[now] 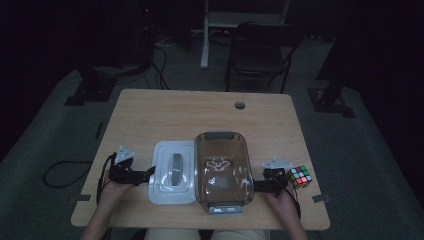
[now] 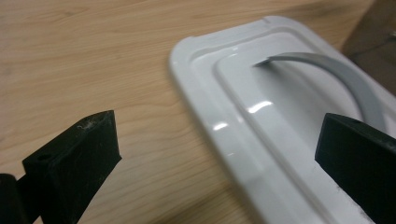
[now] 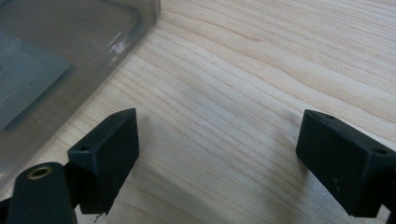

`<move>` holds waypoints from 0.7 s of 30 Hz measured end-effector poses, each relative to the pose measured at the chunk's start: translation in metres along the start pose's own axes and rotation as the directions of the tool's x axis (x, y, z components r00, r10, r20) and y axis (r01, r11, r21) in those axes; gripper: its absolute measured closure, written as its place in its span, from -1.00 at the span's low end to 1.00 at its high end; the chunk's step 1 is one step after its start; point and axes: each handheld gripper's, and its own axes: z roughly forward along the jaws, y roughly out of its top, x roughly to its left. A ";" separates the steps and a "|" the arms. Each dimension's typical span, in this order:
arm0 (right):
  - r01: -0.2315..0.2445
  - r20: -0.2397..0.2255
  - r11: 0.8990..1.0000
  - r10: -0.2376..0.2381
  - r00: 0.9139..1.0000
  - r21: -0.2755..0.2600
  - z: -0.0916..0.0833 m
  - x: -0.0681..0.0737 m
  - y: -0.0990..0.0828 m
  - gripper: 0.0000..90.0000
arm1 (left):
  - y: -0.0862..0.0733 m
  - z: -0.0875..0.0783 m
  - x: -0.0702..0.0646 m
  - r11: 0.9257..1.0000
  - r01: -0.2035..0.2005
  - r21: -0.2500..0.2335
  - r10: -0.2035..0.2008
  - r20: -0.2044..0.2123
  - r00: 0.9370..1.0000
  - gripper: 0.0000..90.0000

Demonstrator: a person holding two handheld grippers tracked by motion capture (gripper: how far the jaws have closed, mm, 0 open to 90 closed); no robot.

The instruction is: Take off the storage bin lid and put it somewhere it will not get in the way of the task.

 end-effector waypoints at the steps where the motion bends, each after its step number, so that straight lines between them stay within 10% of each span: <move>1: 0.000 0.000 1.000 0.000 1.000 0.000 0.000 0.000 0.000 -0.71 | -0.001 -0.001 0.002 1.000 0.005 0.001 -0.005 -0.009 1.000 -0.99; 21: 0.000 0.000 1.000 0.000 1.000 0.000 0.000 0.000 0.000 -0.71 | -0.026 0.005 0.024 0.995 0.091 0.040 -0.083 -0.173 0.981 -0.99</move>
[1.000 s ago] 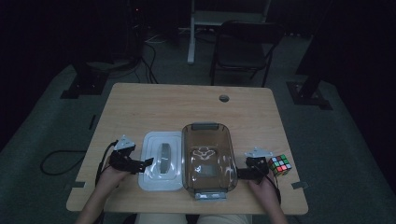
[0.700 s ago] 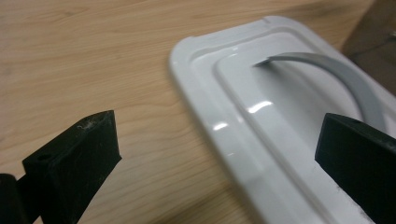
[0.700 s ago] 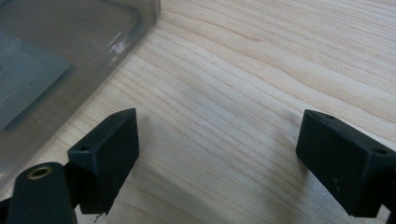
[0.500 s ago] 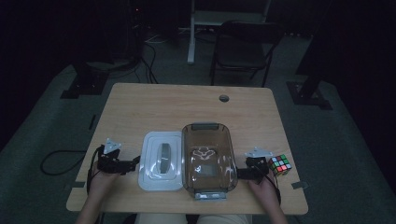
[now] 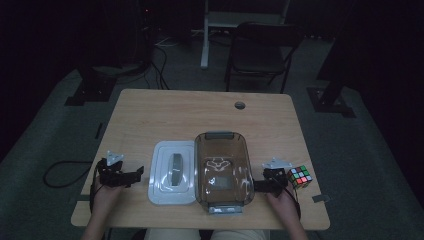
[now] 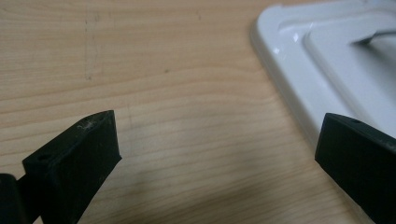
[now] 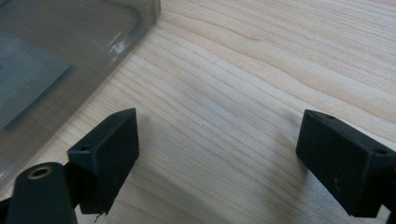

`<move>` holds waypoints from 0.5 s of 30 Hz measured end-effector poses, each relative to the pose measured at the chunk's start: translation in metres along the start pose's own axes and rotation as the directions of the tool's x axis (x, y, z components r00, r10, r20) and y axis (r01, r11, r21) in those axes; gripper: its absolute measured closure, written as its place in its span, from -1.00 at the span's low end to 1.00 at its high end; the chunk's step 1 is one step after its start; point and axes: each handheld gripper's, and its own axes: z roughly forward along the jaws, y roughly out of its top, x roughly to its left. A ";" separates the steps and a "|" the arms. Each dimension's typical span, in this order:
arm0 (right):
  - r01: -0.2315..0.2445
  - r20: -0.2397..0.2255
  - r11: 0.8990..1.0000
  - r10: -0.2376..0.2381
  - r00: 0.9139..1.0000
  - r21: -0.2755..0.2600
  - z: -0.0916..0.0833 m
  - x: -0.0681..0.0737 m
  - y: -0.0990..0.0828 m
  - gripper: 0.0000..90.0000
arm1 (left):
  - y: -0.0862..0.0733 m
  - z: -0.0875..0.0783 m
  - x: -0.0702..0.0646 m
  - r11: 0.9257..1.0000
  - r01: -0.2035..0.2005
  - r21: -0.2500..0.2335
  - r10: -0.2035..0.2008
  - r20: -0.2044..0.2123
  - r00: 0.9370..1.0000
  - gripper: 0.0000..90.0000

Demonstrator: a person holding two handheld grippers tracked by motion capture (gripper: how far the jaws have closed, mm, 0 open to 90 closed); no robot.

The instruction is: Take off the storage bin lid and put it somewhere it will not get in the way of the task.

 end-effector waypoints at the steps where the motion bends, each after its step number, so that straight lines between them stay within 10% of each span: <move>1: 0.000 0.000 1.000 0.000 1.000 0.000 0.000 0.000 0.000 -0.71 | -0.001 0.002 -0.001 1.000 -0.017 0.011 0.017 -0.014 1.000 -0.99; 15: -0.003 0.002 1.000 0.003 1.000 0.001 0.000 0.000 0.000 -0.71 | -0.006 0.011 0.001 0.997 0.003 0.079 0.001 -0.050 0.999 -0.98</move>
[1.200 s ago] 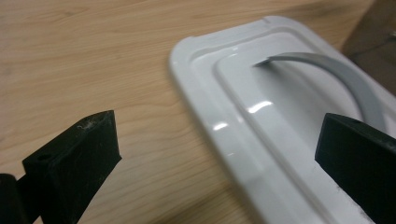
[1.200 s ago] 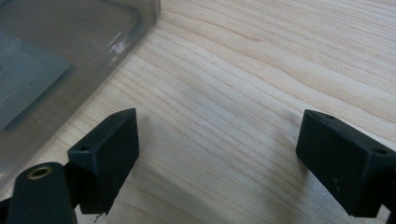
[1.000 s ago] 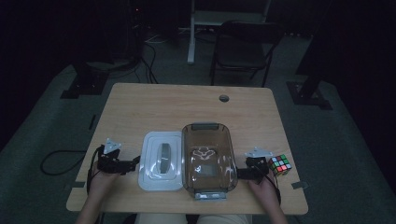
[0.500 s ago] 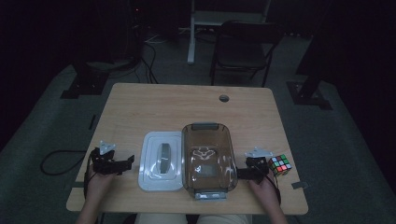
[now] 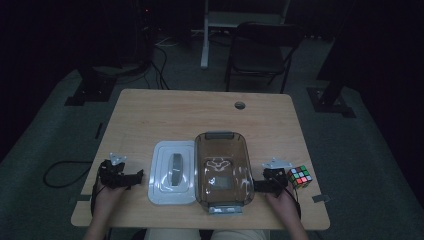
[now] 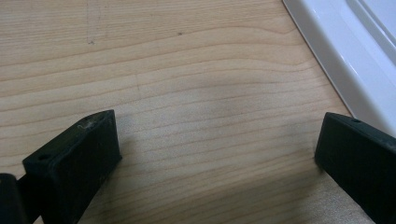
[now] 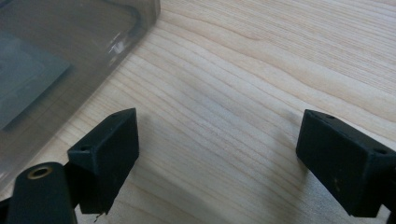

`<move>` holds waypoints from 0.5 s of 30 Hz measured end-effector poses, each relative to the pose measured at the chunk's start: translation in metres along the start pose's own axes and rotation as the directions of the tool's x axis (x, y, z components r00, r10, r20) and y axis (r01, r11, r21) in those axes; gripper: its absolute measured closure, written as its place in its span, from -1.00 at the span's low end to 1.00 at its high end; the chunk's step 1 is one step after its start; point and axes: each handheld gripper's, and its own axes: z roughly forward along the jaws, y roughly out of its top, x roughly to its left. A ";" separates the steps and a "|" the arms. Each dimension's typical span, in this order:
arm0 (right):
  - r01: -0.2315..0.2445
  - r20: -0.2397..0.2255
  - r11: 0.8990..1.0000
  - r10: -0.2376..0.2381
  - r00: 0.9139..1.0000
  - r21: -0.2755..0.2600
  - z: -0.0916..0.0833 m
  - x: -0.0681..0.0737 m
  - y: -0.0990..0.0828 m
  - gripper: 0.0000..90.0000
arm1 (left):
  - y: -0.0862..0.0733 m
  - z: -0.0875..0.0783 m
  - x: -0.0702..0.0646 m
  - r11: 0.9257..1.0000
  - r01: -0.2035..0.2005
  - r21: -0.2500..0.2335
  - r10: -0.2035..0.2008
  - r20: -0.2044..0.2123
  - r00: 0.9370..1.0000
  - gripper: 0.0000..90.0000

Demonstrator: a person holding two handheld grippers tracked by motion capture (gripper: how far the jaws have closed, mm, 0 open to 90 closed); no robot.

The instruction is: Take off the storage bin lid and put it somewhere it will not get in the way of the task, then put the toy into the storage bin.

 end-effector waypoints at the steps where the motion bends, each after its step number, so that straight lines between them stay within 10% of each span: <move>1: 0.000 0.000 1.000 0.000 1.000 0.000 0.000 0.000 0.000 -0.71 | 0.000 0.000 0.000 1.000 0.004 0.000 -0.004 -0.003 1.000 -0.98; 15: 0.001 0.019 0.998 -0.002 1.000 0.056 -0.002 0.004 0.006 -0.73 | 0.000 0.000 -0.002 1.000 0.017 -0.002 -0.017 -0.015 1.000 -0.98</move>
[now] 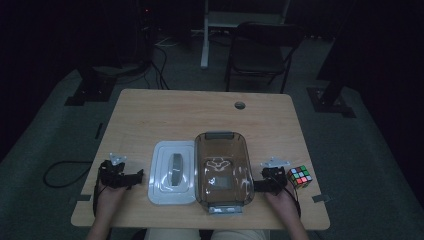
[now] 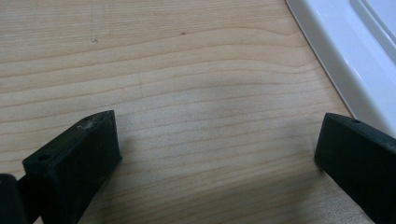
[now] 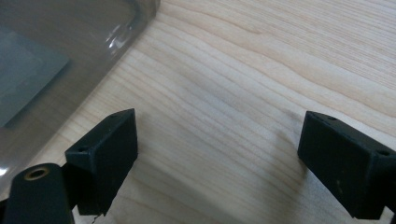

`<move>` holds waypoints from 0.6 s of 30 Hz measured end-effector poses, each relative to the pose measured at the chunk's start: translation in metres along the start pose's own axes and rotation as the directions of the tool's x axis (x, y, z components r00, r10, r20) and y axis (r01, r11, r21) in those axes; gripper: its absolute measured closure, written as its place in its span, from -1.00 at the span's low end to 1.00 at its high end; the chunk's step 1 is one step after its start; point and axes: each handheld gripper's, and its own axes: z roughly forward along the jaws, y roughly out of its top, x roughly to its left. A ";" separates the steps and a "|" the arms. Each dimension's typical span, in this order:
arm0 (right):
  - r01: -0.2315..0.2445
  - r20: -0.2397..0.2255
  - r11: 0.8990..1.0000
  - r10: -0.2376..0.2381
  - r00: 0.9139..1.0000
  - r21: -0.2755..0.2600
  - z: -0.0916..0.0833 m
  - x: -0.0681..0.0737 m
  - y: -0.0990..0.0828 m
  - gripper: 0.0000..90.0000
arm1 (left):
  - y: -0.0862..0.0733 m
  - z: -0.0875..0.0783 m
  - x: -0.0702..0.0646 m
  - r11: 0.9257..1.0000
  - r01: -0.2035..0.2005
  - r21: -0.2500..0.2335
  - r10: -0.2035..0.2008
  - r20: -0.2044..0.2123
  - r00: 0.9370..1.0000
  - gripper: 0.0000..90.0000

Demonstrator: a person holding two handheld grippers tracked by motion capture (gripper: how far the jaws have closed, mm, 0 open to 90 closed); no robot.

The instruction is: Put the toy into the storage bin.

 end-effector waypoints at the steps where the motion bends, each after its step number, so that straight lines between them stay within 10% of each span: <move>1: 0.001 0.009 1.000 -0.001 1.000 0.001 -0.001 0.002 0.000 -0.73 | 0.000 0.000 0.000 1.000 0.000 0.000 0.000 0.000 1.000 -0.99; 18: -0.057 0.072 0.988 0.068 0.995 -0.145 -0.054 -0.008 0.007 -0.71 | 0.000 0.000 0.000 1.000 -0.005 0.001 0.005 0.004 1.000 -0.98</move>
